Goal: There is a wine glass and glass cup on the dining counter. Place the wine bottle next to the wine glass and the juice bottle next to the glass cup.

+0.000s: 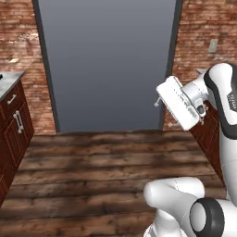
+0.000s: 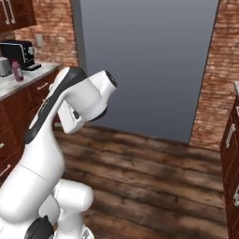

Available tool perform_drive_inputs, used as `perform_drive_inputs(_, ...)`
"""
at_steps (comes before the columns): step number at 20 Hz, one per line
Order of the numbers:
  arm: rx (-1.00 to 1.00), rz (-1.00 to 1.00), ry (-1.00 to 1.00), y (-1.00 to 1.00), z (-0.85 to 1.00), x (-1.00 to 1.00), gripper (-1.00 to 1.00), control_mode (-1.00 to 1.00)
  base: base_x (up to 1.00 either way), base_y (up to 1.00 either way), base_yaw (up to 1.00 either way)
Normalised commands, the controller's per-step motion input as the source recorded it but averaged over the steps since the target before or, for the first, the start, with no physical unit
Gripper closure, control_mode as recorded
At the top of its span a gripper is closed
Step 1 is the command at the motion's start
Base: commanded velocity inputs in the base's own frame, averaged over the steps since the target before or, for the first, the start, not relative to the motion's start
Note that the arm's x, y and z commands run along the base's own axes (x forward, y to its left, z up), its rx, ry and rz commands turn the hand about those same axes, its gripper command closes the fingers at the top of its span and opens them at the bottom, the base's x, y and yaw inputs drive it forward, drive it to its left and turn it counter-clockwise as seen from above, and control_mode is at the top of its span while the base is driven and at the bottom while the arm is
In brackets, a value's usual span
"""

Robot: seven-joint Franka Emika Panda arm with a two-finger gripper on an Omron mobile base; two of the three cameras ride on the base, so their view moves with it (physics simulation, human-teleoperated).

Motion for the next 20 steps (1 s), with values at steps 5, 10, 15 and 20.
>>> perform_drive_inputs(5,0.00,0.00,0.00,0.00,0.00,0.00,-1.00,1.00,0.80,0.00,0.57)
perform_drive_inputs(10,0.00,0.00,0.00,0.00,0.00,0.00,-1.00,1.00,0.43,0.00,0.58)
perform_drive_inputs(15,0.00,0.00,0.00,0.00,0.00,0.00,-1.00,1.00,0.28,0.00,0.56)
perform_drive_inputs(20,0.00,0.00,0.00,0.00,0.00,0.00,-1.00,1.00,0.28,-0.31,0.47)
